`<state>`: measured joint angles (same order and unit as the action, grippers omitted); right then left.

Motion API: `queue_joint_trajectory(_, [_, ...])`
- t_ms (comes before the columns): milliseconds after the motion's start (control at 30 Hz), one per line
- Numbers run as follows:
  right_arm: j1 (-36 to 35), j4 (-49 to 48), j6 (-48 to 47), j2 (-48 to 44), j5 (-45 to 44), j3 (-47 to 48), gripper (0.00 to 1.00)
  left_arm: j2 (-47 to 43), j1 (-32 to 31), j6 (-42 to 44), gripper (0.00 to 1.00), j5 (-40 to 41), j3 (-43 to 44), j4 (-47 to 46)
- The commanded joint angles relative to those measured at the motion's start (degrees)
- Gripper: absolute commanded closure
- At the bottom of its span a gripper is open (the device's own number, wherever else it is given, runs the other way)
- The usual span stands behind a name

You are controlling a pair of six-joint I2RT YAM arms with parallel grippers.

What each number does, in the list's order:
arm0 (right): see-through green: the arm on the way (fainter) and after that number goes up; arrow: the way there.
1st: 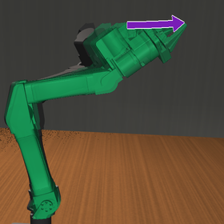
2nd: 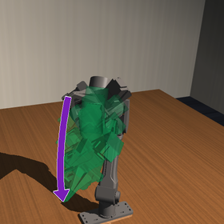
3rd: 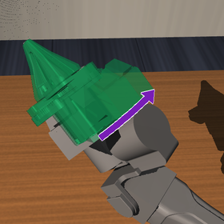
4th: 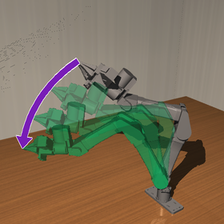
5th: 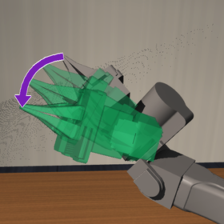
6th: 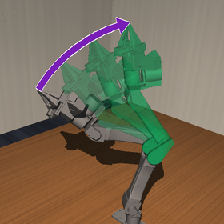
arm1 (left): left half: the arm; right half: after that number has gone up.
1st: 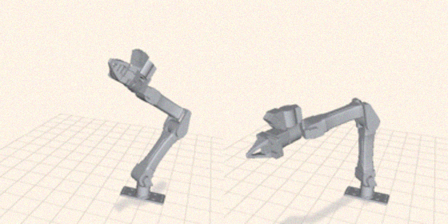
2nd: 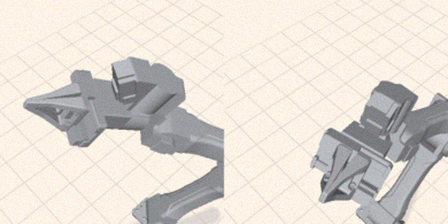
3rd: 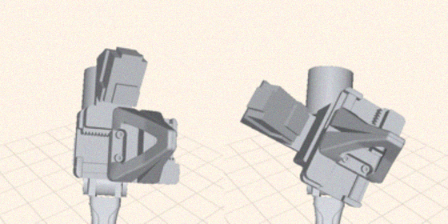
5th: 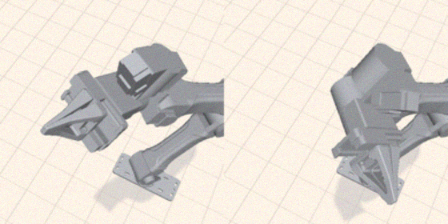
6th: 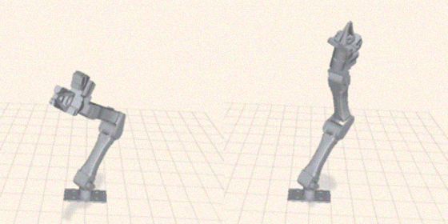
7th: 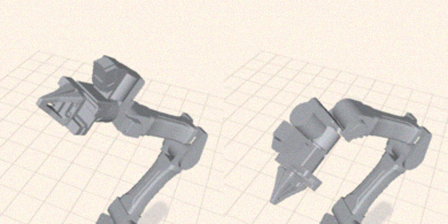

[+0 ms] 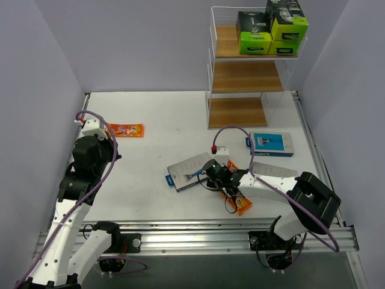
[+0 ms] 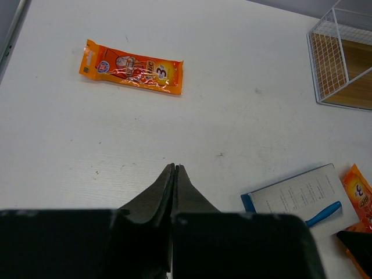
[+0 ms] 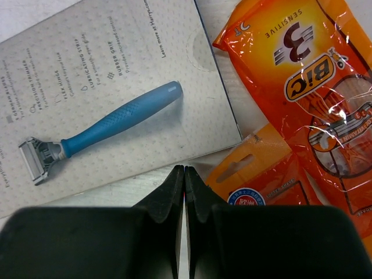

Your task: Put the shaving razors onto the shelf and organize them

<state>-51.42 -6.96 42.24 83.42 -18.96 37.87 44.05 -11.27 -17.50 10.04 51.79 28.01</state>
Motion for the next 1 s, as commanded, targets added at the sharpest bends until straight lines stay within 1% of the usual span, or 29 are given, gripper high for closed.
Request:
queue_joint_trajectory(0, [0.97,-0.95,-0.93,1.66,0.15,0.89,1.00,-0.19,-0.16,0.27,0.98,-0.29,1.56,-1.64])
queue_joint_trajectory(133, [2.72,-1.39,-2.15,3.76,0.68,2.21,1.00,-0.28,-0.25,0.18,0.98,-0.02,1.56,-1.64])
queue_joint_trajectory(167, [2.99,-1.65,-2.51,4.12,0.77,2.47,1.00,-0.28,-0.33,0.27,0.93,-0.02,1.56,-1.64])
queue_joint_trajectory(233, [3.43,-2.00,-3.65,5.34,0.94,3.44,1.00,-0.28,-0.42,0.10,0.72,0.24,1.56,-1.64])
queue_joint_trajectory(267, [4.04,-2.09,-4.26,5.87,0.86,4.75,1.00,-0.37,-0.51,0.18,0.65,0.24,1.56,-1.56])
queue_joint_trajectory(333, [4.40,-2.09,-5.41,7.63,0.33,6.51,1.00,-0.28,-0.86,0.18,0.64,-0.11,1.56,-1.55])
queue_joint_trajectory(400, [5.10,-2.44,-6.81,9.30,0.50,9.76,1.00,-0.28,-1.39,0.27,0.49,-0.02,1.56,-1.64])
queue_joint_trajectory(467, [5.36,-2.71,-8.13,12.72,1.12,12.39,1.00,-0.20,-1.65,0.18,0.39,0.68,1.56,-1.38])
queue_joint_trajectory(500, [5.54,-2.97,-8.57,13.69,1.38,15.19,1.00,-0.20,-1.74,0.27,0.34,0.94,1.56,-1.38])
queue_joint_trajectory(633, [5.63,-5.25,-10.42,20.02,3.92,21.54,1.00,-0.20,-2.27,0.10,0.27,2.00,1.47,-1.29])
queue_joint_trajectory(700, [5.63,-7.00,-11.82,22.91,7.17,24.78,1.00,-0.28,-2.44,-0.26,0.22,2.79,1.47,-1.29])
queue_joint_trajectory(733, [5.63,-7.54,-12.26,23.80,8.14,25.67,1.00,-0.28,-2.62,-0.61,0.13,2.96,1.38,-1.29])
queue_joint_trajectory(767, [5.63,-8.15,-12.35,24.51,9.89,26.46,1.00,-0.28,-2.62,-0.70,0.08,3.23,1.38,-1.29])
queue_joint_trajectory(800, [5.54,-9.46,-12.79,25.73,10.95,27.08,0.97,-0.20,-2.62,-0.78,0.04,3.58,1.38,-1.29])
queue_joint_trajectory(833, [5.63,-10.17,-13.06,26.09,11.92,28.04,0.96,-0.20,-2.71,-0.87,0.06,3.58,1.30,-1.29])
queue_joint_trajectory(900, [5.54,-11.57,-13.23,27.06,13.59,28.58,0.93,-0.11,-2.88,-0.87,0.06,3.67,1.30,-1.29])
queue_joint_trajectory(967, [5.54,-12.81,-13.76,27.67,14.74,29.28,0.92,-0.02,-2.88,-0.96,0.06,3.67,1.30,-1.29])
